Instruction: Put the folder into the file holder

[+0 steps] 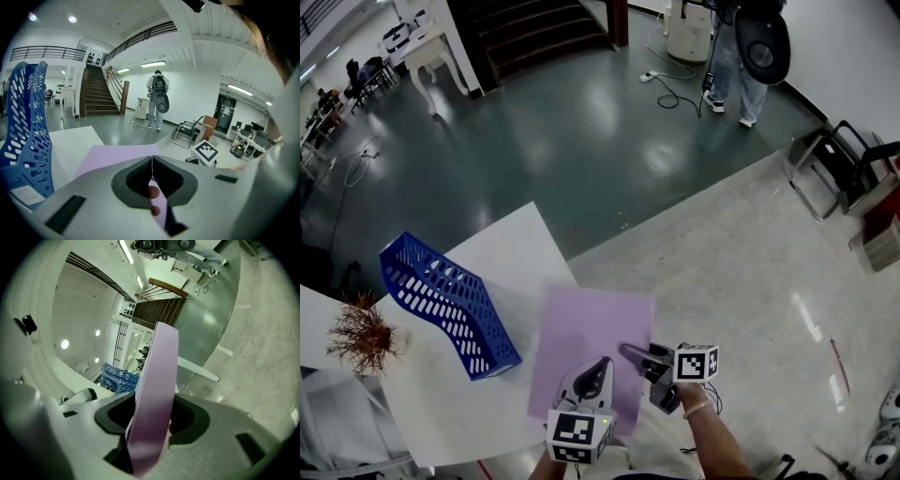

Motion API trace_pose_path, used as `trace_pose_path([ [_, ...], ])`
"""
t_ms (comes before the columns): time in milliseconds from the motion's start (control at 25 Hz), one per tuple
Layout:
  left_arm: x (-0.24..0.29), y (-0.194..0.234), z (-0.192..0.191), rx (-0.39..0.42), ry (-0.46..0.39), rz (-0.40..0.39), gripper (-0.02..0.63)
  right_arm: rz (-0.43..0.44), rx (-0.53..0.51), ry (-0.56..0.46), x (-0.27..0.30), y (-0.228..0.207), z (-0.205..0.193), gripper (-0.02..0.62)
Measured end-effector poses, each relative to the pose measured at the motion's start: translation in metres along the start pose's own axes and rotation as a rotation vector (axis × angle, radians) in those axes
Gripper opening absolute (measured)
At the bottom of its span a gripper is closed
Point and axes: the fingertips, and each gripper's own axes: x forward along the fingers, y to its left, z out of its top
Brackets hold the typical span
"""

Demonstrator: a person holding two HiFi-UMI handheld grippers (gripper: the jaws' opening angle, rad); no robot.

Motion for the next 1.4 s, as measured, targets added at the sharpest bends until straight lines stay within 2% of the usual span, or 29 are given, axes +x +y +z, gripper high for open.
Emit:
trace_pose_path([
  [200, -0.005, 0.008, 0.0, 0.004, -0.004, 0.024, 0.006, 0.02, 0.04, -0.059, -0.002, 0.005, 0.008, 0.179],
  [560, -0.018, 0.011, 0.006, 0.01, -0.02, 0.057, 0.006, 0.016, 0.011, -0.166, -0.019, 0.023, 0.031, 0.144],
  [760, -0.025, 0.012, 0.009, 0.011, -0.031, 0.083, 0.006, 0.018, -0.003, -0.207, -0.028, 0.036, 0.042, 0.138],
  [920, -0.031, 0.014, 0.012, 0.003, -0.043, 0.105, 0.005, 0.01, -0.065, -0.231, -0.035, 0.049, 0.055, 0.137],
  [1400, -0.055, 0.019, 0.023, -0.013, -0.082, 0.164, 0.005, 0.029, -0.098, -0.3, -0.056, 0.079, 0.067, 0.135],
])
